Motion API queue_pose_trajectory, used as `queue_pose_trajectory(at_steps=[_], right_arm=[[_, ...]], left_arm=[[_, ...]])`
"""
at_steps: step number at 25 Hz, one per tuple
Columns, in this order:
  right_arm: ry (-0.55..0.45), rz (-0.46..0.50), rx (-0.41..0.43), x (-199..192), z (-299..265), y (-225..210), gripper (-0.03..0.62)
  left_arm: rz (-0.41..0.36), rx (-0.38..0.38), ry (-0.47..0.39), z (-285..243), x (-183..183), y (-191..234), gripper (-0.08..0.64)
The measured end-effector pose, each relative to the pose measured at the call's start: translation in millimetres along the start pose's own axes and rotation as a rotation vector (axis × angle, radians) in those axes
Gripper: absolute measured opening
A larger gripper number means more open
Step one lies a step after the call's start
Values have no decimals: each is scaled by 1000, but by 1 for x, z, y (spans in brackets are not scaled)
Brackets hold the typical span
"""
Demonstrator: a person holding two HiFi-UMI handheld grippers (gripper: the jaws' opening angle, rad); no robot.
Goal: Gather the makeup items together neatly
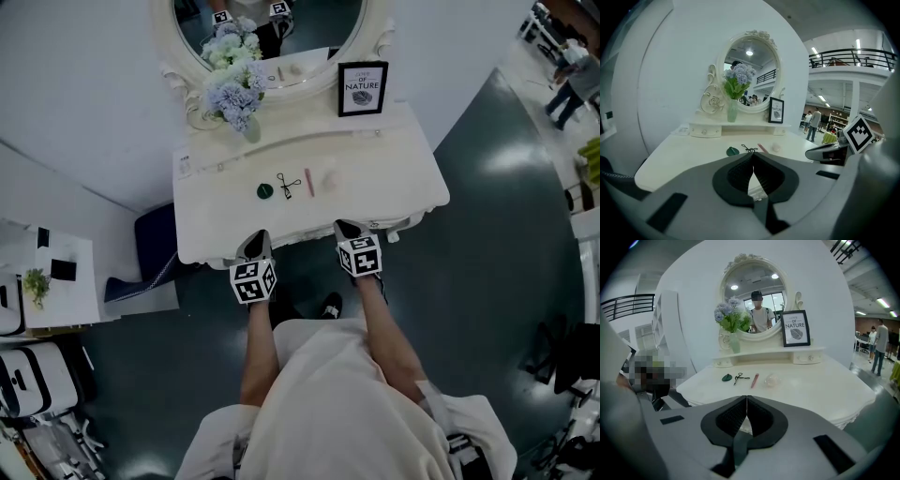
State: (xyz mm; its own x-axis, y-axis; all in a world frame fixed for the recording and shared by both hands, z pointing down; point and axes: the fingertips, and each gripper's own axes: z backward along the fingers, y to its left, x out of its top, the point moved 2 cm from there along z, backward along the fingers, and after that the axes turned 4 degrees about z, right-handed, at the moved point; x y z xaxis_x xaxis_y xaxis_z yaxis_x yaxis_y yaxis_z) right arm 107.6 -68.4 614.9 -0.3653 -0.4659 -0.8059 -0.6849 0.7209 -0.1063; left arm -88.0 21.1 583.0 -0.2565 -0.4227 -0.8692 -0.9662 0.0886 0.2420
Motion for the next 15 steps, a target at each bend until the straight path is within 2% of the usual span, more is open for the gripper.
queue_pose_trajectory(at_steps=[15], right_arm=[[-8, 31, 47, 6, -1, 8, 40]], left_arm=[[-22, -19, 8, -5, 3, -10, 15]])
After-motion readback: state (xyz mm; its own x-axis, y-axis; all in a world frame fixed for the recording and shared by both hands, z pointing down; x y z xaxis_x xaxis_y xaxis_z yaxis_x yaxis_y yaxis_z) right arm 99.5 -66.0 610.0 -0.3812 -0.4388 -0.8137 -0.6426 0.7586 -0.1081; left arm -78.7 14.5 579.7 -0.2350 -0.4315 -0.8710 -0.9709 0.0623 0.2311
